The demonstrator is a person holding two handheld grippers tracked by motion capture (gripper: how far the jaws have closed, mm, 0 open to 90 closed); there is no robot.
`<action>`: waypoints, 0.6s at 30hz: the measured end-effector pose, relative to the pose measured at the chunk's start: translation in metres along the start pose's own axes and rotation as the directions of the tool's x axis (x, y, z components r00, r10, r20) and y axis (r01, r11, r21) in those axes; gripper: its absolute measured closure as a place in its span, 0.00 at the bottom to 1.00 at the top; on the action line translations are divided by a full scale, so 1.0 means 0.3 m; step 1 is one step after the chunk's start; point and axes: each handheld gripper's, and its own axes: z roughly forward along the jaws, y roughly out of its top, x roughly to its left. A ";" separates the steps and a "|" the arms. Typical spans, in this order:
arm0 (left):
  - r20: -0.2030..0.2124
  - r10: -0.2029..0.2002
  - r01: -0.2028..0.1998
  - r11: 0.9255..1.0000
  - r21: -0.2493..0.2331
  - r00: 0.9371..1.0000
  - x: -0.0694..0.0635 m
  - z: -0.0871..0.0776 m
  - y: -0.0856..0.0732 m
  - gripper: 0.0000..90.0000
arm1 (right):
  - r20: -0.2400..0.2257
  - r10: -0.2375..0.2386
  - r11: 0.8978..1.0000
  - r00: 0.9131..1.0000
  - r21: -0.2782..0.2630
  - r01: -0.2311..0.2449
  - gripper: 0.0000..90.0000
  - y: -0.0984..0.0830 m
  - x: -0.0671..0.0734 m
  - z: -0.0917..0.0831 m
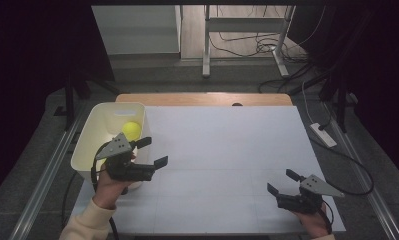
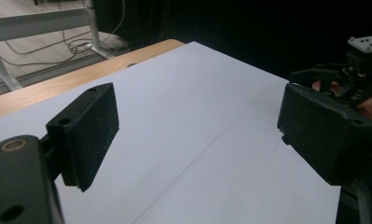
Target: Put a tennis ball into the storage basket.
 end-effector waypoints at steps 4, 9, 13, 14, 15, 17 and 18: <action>0.033 0.009 -0.009 1.000 0.005 0.999 -0.029 0.024 -0.016 0.15 | 0.002 0.000 1.000 1.000 -0.002 0.000 0.13 -0.001 -0.001 -0.002; 0.067 0.042 -0.042 0.999 0.009 0.997 -0.078 0.034 -0.042 0.15 | -0.001 0.000 1.000 1.000 -0.001 0.000 0.13 -0.001 0.001 -0.002; 0.084 0.052 -0.053 0.999 0.011 0.995 -0.106 0.040 -0.067 0.15 | -0.001 0.000 1.000 1.000 -0.002 0.000 0.13 -0.001 0.001 -0.002; 0.086 0.056 -0.058 0.998 0.015 0.995 -0.112 0.043 -0.076 0.15 | -0.001 0.000 1.000 1.000 -0.002 0.000 0.13 -0.001 0.001 -0.002; 0.087 0.059 -0.061 0.998 0.016 0.994 -0.116 0.046 -0.083 0.15 | 0.000 -0.001 1.000 1.000 -0.001 0.001 0.13 0.000 0.001 -0.002; 0.099 0.062 -0.065 0.998 0.027 0.993 -0.126 0.055 -0.106 0.15 | 0.000 -0.001 1.000 1.000 -0.002 0.001 0.13 0.000 0.002 -0.002; 0.099 0.062 -0.065 0.998 0.027 0.993 -0.126 0.055 -0.106 0.15 | 0.000 -0.001 1.000 1.000 -0.002 0.001 0.13 0.000 0.002 -0.002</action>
